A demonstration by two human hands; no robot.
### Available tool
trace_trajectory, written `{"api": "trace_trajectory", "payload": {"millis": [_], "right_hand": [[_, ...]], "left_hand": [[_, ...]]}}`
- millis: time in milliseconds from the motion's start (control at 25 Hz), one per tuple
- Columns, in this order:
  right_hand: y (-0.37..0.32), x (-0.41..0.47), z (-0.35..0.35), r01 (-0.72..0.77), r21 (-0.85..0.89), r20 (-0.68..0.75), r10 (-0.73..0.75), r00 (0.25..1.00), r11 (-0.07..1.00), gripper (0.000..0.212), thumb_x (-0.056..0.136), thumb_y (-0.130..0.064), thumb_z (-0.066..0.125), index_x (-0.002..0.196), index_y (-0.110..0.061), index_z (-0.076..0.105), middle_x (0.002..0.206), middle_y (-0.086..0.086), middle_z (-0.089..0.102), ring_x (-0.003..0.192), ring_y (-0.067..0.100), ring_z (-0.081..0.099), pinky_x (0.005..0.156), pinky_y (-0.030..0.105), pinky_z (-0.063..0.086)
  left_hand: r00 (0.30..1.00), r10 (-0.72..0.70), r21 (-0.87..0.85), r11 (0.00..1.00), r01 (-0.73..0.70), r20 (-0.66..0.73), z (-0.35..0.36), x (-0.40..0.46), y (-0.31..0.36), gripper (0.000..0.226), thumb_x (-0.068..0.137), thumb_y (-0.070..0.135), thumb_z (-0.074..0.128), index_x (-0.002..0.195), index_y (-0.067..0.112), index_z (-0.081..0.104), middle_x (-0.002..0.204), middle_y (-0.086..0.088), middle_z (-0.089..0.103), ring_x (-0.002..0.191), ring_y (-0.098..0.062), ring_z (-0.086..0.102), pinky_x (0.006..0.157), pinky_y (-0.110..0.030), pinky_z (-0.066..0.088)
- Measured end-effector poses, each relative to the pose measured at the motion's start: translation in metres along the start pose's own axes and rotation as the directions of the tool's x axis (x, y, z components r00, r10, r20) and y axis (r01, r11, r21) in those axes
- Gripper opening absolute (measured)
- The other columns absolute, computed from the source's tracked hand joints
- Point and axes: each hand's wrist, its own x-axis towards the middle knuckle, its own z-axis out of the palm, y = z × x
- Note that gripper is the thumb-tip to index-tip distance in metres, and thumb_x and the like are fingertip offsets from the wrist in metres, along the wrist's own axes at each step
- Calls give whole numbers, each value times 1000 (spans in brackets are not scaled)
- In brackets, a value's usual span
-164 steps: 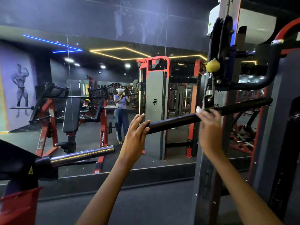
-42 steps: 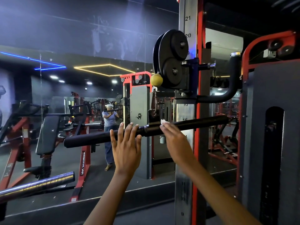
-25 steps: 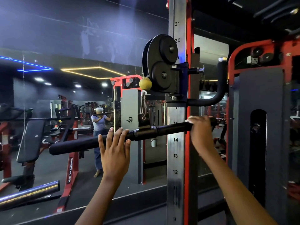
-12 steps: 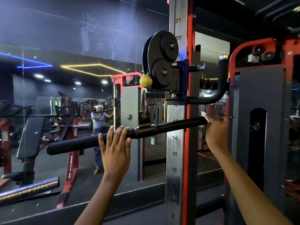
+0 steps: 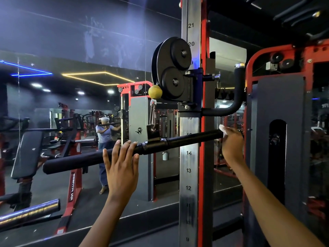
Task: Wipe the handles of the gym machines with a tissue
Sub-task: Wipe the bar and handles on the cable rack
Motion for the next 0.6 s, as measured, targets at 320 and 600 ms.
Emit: {"api": "trace_trajectory", "payload": {"millis": [320, 600], "right_hand": [[-43, -28, 19, 455, -39, 192, -440, 877, 890, 36, 97, -11, 35, 126, -4, 54, 127, 6, 52, 117, 20, 50, 105, 31, 40], [-39, -28, 15, -28, 179, 143, 2, 990, 983, 14, 99, -13, 40, 98, -9, 53, 84, -2, 49, 62, 7, 45, 50, 15, 42]], "left_hand": [[1000, -3, -8, 1000, 3, 6, -3, 0, 0, 42, 99, 32, 31, 127, 12, 56, 130, -7, 56, 136, -28, 34, 119, -40, -9], [1000, 2, 7, 1000, -2, 7, -4, 2, -1, 44, 99, 33, 32, 126, 11, 58, 127, -7, 58, 135, -28, 34, 119, -40, -11]]}}
